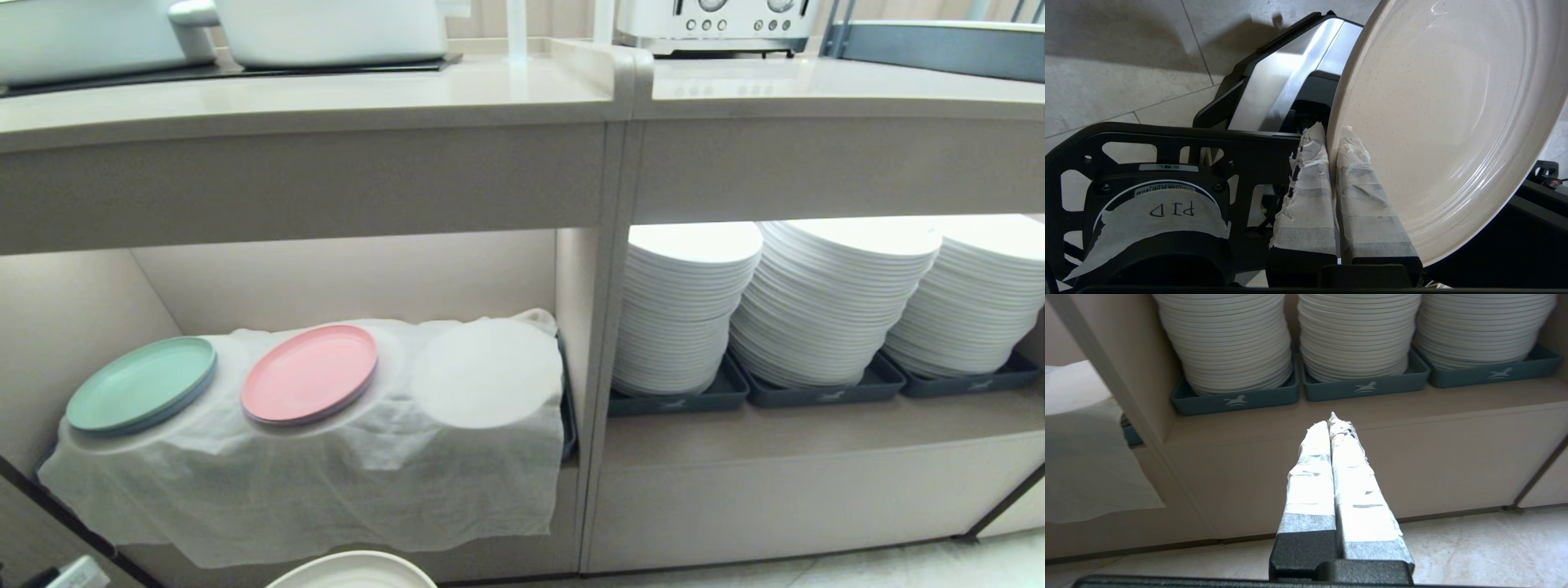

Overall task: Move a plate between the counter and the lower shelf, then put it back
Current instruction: Put the plate in the cupboard

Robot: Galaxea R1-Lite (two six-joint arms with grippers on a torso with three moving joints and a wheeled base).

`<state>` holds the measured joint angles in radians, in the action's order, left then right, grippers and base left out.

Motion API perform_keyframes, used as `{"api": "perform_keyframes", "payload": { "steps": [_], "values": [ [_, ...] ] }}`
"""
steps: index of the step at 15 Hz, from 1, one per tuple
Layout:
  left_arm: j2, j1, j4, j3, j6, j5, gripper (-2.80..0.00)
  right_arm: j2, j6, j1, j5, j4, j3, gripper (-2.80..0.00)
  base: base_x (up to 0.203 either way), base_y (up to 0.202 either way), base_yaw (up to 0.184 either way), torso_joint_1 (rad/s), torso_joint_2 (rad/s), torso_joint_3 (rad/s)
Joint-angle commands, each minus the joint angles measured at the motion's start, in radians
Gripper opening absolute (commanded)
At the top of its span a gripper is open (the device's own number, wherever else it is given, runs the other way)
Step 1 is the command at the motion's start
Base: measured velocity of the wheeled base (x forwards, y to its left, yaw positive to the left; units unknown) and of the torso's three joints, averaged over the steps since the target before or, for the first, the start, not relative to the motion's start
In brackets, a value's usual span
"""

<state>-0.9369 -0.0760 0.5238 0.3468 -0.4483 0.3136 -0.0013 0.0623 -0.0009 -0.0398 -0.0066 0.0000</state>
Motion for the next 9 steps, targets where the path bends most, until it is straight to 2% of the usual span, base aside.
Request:
{"api": "perform_keyframes", "payload": {
  "steps": [1,9],
  "values": [
    [0.003,-0.001,0.004,0.000,-0.003,0.001,-2.80,0.001,0.001,-0.001,0.000,0.000,0.000,-2.80,0.000,-0.106,0.000,0.002,0.00,0.007],
    [0.015,0.001,0.004,0.000,-0.009,0.001,-2.80,0.001,0.001,-0.001,0.000,-0.001,0.000,-2.80,0.000,0.000,0.000,0.000,0.00,0.000]
  ]
}}
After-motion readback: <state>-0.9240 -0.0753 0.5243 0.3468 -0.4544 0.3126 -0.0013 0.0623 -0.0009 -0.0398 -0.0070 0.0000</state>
